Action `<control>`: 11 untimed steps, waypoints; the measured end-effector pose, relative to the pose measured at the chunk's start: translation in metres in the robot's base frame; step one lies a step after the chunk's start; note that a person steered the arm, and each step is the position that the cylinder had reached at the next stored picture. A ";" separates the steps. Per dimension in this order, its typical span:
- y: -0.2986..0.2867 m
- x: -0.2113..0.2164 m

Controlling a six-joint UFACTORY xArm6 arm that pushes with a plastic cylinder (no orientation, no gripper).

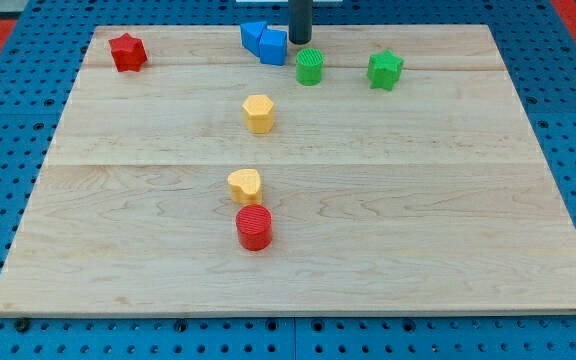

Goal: Slide blue cube closer to the blue triangle

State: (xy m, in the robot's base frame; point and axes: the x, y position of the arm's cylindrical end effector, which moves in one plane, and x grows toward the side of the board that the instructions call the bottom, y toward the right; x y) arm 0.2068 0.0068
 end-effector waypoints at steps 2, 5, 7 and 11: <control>-0.154 0.007; -0.011 -0.012; 0.061 0.008; -0.099 0.034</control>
